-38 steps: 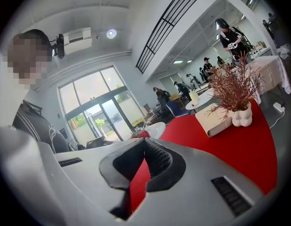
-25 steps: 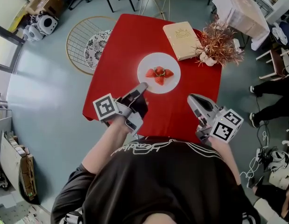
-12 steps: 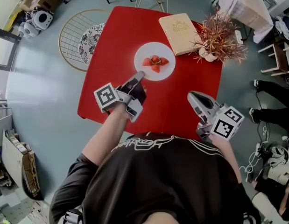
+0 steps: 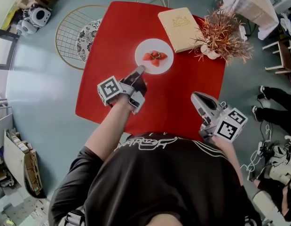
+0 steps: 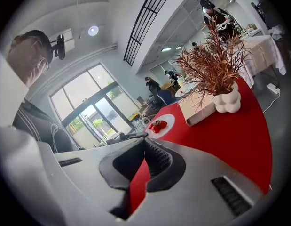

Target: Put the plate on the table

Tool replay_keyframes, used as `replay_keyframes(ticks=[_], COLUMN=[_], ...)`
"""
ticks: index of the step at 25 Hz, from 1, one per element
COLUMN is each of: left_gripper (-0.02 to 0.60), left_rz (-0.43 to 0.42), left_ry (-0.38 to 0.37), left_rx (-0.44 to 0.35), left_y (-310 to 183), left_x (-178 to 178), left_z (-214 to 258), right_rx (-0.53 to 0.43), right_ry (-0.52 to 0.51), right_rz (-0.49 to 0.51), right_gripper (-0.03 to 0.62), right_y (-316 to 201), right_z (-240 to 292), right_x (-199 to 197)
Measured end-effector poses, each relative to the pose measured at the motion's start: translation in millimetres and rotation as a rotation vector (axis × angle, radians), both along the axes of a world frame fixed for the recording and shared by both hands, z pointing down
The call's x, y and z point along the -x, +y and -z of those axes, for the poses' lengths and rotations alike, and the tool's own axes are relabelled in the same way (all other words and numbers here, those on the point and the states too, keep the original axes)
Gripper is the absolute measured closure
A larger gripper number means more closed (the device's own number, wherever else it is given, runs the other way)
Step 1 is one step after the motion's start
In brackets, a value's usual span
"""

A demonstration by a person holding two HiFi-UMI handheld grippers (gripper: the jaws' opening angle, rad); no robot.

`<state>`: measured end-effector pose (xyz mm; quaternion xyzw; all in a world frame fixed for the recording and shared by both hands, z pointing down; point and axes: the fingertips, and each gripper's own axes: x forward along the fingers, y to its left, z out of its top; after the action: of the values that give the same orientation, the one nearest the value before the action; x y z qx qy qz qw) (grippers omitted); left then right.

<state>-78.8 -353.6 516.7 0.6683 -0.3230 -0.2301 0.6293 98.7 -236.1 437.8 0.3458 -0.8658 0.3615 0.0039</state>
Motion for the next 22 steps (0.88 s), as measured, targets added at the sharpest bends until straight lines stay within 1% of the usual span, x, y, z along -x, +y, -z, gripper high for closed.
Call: replay_keyframes(ticks=[4, 9, 16, 22], left_gripper=[0.566, 0.566, 0.565, 0.568], left_rz=[0.011, 0.017, 0.014, 0.016], left_ry=[-0.05, -0.066, -0.074, -0.103], left_rx=[0.059, 0.113, 0.139, 0.174], left_y=[-7, -10, -15, -15], left_x=[5, 8, 8, 12], left_z=[-22, -42, -56, -69], right_rx=[0.004, 0.018, 0.023, 0.031], right_ry=[-0.013, -0.018, -0.022, -0.029], right_rz=[-0.004, -0.005, -0.015, -0.039], right_gripper=[0.588, 0.588, 0.587, 0.587], right_y=[-6, -7, -12, -9], right_z=[-3, -11, -12, -14], right_x=[2, 6, 11, 6])
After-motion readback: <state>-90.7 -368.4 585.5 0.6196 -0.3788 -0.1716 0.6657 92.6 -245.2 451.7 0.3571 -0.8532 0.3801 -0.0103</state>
